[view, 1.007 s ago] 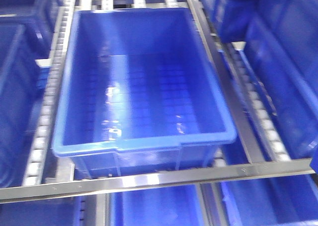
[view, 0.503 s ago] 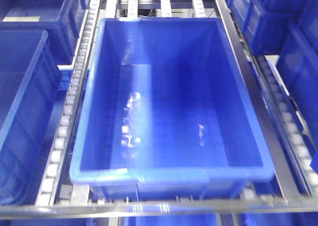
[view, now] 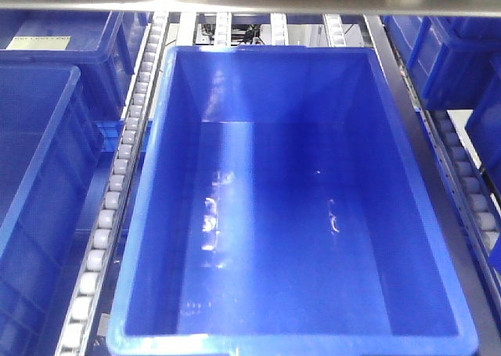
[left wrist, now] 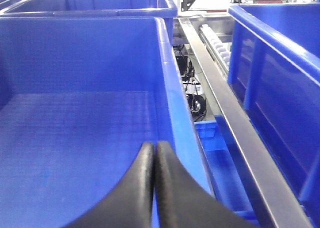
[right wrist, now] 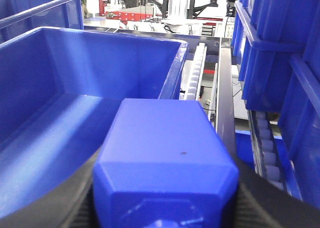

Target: Pour parts from conveyor to right shelf

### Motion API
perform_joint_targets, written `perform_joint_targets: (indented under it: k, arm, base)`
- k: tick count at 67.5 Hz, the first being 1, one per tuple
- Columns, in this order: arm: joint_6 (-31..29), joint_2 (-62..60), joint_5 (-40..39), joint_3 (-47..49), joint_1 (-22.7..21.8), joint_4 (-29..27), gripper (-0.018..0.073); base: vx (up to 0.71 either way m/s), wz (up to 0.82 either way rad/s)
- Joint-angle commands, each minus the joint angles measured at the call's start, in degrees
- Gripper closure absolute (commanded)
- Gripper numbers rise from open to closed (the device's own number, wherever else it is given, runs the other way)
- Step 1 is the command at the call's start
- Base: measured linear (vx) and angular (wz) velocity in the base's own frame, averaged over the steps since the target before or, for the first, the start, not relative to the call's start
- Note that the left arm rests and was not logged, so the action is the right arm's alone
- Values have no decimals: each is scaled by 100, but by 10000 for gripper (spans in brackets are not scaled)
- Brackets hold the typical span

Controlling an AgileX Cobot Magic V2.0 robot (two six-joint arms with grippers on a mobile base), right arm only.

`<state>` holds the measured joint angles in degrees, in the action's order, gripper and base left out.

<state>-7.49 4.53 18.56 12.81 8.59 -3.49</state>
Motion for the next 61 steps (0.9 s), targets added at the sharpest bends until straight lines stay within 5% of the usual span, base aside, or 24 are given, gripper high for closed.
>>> perform_joint_targets:
  k: [1,61]
  arm:
    - [-47,67,-434,149,-5,14,565]
    - [-47,67,-600,149,-5,16,565]
  base:
    - [8,3]
    - [1,1]
